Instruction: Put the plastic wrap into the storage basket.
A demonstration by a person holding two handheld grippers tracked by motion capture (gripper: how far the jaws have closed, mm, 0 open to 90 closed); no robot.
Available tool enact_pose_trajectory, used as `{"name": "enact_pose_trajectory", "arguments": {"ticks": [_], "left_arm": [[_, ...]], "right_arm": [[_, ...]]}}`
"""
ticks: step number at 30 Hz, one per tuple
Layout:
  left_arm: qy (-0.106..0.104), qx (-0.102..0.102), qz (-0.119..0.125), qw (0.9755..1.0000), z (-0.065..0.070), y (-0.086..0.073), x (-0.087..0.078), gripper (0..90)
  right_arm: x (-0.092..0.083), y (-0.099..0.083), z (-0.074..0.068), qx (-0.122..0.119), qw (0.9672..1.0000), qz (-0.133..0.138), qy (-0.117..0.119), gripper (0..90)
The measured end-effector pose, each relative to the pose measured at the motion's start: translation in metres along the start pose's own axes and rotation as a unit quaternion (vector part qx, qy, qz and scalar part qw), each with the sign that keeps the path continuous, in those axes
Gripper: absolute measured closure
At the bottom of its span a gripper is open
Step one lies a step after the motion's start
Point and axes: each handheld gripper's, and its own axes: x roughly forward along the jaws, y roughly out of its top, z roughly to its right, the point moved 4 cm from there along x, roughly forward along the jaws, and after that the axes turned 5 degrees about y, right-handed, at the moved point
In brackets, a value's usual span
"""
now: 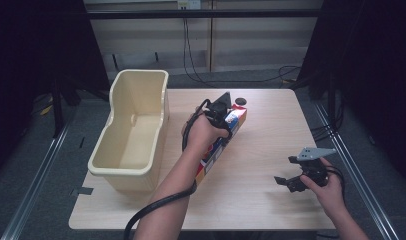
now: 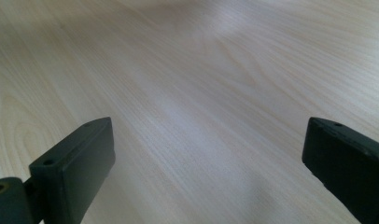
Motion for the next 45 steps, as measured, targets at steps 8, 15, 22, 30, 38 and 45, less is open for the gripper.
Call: {"name": "enact_pose_trajectory", "arguments": {"ticks": [8, 15, 22, 30, 38, 45], "left_arm": [[-0.002, -0.01, -0.015, 0.9998, -0.012, -0.005, -0.033, 40.9], [-0.005, -0.024, -0.025, 0.9994, -0.02, -0.007, -0.049, 41.0], [0.002, -0.04, -0.015, 0.9991, -0.031, -0.006, -0.077, 41.0], [0.004, -0.059, -0.005, 0.9982, -0.044, -0.007, -0.099, 41.0], [0.009, -0.08, 0.012, 0.9967, -0.058, -0.011, -0.115, 40.9], [0.009, -0.092, 0.023, 0.9954, -0.065, -0.016, -0.124, 41.0]], "right_arm": [[0.0, 0.0, 0.0, 0.001, 1.0, 0.001, 0.0, 2.3], [0.0, 0.001, -0.001, 0.003, 1.0, 0.0, 0.002, 2.3], [-0.001, 0.0, 0.0, 0.004, 1.0, 0.001, 0.002, 2.3], [-0.001, 0.001, 0.0, 0.003, 1.0, 0.001, 0.001, 2.3], [-0.002, 0.001, 0.001, 0.005, 1.0, 0.003, 0.002, 2.3], [-0.002, 0.001, 0.0, 0.004, 1.0, 0.002, 0.003, 2.3]]}}
